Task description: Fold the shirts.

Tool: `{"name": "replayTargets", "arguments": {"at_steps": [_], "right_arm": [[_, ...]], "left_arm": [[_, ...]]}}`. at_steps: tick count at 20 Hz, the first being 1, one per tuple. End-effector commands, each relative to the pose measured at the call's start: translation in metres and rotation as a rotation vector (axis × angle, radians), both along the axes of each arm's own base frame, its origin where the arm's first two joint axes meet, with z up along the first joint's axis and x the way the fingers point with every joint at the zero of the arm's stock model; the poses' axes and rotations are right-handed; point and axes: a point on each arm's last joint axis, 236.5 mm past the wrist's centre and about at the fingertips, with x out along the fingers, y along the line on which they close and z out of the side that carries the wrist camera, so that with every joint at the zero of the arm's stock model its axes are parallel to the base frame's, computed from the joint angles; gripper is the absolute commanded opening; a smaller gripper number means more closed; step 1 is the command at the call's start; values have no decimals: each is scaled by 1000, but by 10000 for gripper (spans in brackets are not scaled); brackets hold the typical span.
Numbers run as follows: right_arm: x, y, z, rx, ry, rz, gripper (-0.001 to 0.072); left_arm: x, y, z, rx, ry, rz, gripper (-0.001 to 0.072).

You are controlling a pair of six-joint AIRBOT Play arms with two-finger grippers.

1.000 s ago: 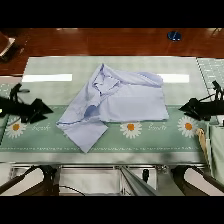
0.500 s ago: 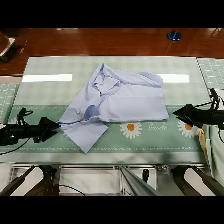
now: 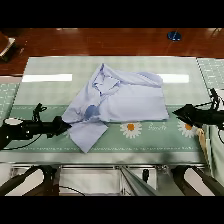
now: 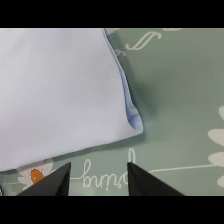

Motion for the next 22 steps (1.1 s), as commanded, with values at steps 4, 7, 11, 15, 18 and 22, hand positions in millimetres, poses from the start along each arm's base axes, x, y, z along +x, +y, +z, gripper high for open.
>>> {"name": "replayTargets", "arguments": {"at_steps": [4, 7, 11, 15, 18, 22], "right_arm": [[-13, -33, -21, -132, 98, -73, 412], [-27, -42, -31, -177, 167, -67, 412], [-26, -19, -47, -39, 226, -51, 411], [-2, 0, -55, 119, 214, -67, 411], [22, 11, -57, 156, 208, -43, 411], [49, 37, -69, 154, 250, 31, 411]], "left_arm": [[-4, -9, -2, -3, -9, -63, 28], [-4, -10, -2, -6, -7, -66, 28], [-4, -10, -2, -7, -7, -66, 29], [-5, -11, -1, -11, -5, -67, 28], [-2, -12, 0, -22, -9, -54, 29], [-2, -12, 1, -25, -10, -51, 28]]}}
